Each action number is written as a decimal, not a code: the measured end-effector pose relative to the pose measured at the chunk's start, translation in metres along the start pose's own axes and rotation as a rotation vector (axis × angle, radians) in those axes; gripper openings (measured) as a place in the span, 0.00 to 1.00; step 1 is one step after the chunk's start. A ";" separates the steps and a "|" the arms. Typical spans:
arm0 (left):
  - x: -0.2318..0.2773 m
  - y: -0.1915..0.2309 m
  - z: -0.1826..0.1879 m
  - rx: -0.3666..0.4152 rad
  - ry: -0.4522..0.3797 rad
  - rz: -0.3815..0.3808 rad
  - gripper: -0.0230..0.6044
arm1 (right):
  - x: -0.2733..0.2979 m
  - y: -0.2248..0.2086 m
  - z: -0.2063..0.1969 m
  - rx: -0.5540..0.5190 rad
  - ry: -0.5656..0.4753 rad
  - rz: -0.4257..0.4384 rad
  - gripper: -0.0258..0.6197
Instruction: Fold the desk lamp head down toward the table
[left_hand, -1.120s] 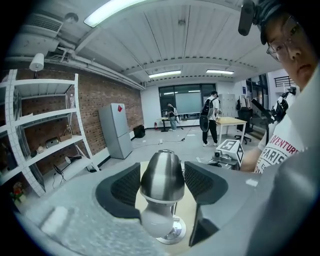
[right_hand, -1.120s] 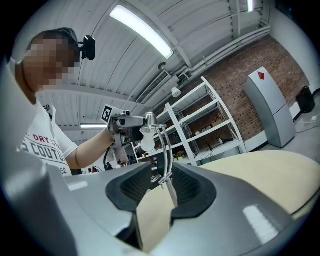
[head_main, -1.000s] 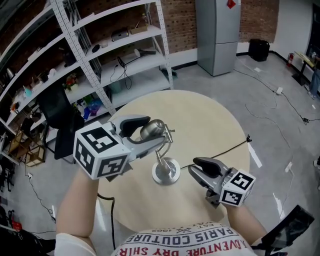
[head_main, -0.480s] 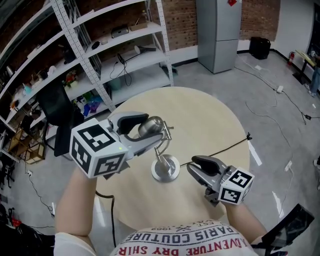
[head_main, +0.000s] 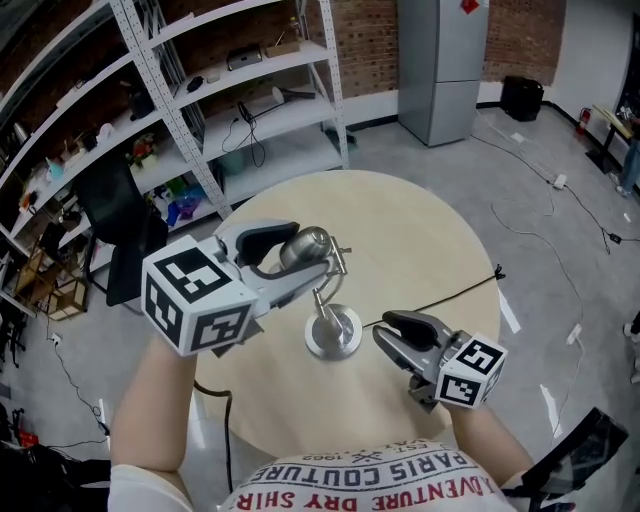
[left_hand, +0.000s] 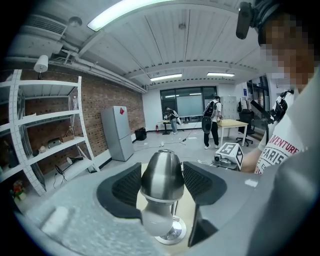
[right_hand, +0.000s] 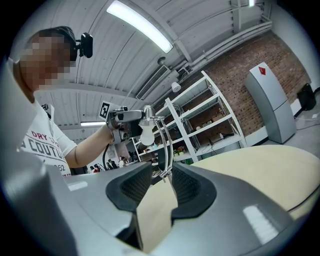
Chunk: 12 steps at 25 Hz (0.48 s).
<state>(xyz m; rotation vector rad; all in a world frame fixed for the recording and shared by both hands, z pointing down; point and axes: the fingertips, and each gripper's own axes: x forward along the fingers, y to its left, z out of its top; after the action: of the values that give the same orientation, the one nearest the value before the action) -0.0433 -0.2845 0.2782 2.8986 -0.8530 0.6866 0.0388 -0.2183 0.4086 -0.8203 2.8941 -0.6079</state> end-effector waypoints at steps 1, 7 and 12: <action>0.000 0.000 0.001 0.001 -0.001 0.001 0.46 | 0.001 0.001 0.000 -0.001 0.003 0.001 0.23; 0.000 0.001 0.003 -0.012 -0.032 0.012 0.46 | 0.006 0.004 0.004 -0.007 0.008 0.008 0.23; 0.001 0.001 0.005 -0.019 -0.062 0.020 0.46 | 0.007 0.002 0.003 -0.008 0.018 0.003 0.23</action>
<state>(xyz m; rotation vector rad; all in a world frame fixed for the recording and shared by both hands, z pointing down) -0.0416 -0.2868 0.2739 2.9128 -0.8905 0.5891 0.0323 -0.2211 0.4052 -0.8153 2.9148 -0.6069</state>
